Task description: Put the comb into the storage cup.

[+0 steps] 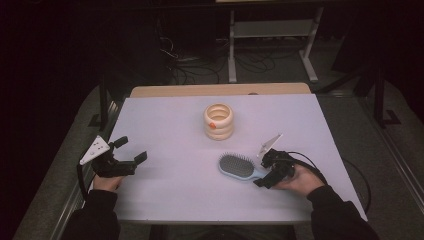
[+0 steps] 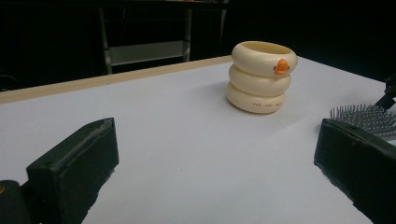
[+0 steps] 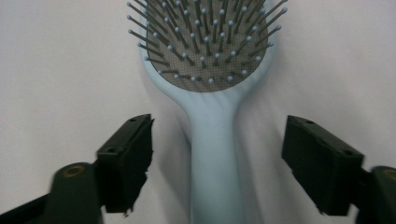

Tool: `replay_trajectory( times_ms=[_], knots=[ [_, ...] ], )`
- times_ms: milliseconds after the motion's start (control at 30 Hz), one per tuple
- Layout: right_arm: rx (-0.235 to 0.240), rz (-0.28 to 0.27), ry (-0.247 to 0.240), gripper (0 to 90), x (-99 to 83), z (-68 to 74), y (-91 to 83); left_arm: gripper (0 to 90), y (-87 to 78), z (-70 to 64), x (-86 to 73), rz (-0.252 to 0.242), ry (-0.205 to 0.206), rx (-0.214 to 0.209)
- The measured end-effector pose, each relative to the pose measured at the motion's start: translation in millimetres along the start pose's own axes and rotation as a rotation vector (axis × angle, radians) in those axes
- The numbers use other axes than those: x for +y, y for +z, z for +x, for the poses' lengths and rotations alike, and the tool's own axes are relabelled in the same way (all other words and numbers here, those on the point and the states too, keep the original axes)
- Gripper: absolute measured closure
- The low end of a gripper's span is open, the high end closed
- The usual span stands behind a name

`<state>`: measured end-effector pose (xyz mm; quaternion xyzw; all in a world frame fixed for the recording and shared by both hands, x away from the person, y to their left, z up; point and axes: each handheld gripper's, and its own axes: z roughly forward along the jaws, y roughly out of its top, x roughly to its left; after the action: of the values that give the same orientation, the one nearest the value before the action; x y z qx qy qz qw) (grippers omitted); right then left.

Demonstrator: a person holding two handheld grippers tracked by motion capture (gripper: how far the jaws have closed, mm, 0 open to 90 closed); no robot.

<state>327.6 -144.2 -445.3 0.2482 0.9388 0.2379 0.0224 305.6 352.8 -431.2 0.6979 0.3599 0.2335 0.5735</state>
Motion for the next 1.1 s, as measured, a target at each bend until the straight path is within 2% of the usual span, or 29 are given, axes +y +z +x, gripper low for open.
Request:
replay_trajectory(
  times_ms=[167,267,600,867,1100],
  knots=[
    [0.015,0.006,-0.016,37.7,0.7,0.5,1.3,0.0,0.2,-0.1,-0.1,0.001,0.0,-0.001],
    [0.02,0.0,-0.029,47.1,1.3,1.2,0.4,0.0,0.5,-0.3,-0.2,0.0,-0.003,-0.002],
    [-0.003,0.022,-0.069,66.6,3.2,4.1,0.4,0.0,0.7,-0.4,-0.2,0.0,-0.001,-0.003],
    [-0.021,0.023,-0.085,68.1,2.5,6.1,-0.3,0.0,0.2,0.0,0.0,-0.001,0.0,-0.003],
    [-0.023,-0.004,-0.054,68.2,-0.1,5.1,-7.7,0.0,0.7,-0.3,-0.2,0.0,-0.002,-0.007]
  ],
)
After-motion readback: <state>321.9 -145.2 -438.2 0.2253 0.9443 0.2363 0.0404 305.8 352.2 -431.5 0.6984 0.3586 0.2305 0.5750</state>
